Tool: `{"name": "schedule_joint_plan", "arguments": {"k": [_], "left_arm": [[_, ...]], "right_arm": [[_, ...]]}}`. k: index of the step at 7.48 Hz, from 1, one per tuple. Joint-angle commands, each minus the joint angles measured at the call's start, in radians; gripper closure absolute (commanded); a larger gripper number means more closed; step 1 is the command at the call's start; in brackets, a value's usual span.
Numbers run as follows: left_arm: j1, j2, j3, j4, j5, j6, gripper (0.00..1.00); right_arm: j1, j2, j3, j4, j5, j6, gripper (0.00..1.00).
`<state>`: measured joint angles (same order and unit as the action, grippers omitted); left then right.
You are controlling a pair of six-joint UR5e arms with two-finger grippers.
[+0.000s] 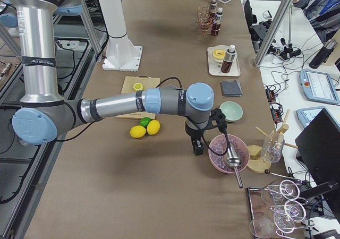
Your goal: Place tea on tray
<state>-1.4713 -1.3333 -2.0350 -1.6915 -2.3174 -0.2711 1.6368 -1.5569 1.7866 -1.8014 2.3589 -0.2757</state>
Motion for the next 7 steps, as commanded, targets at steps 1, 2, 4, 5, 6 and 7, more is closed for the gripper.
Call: {"name": "schedule_joint_plan", "arguments": {"k": [1,2,4,5,6,7], "left_arm": [[-0.014,0.028,0.059,-0.073,-0.007,0.01,0.03],[-0.014,0.029,0.062,-0.071,-0.007,0.01,0.03],[-0.014,0.028,0.058,-0.073,-0.007,0.01,0.03],[-0.014,0.025,0.049,-0.073,-0.007,0.01,0.03],[-0.014,0.016,0.055,-0.071,-0.007,0.01,0.03],[-0.014,0.011,0.052,-0.071,-0.007,0.01,0.03]], "right_arm": [[0.02,-0.026,0.01,0.001,0.002,-0.026,0.0],[0.02,-0.026,-0.002,0.001,0.002,-0.04,0.0],[0.02,-0.028,-0.006,0.001,0.002,-0.037,0.0],[0.02,-0.026,-0.013,0.001,0.0,-0.034,0.0],[0.018,-0.022,-0.021,0.001,0.0,-0.03,0.0],[0.017,-0.022,-0.027,-0.001,0.0,-0.028,0.0]]}}
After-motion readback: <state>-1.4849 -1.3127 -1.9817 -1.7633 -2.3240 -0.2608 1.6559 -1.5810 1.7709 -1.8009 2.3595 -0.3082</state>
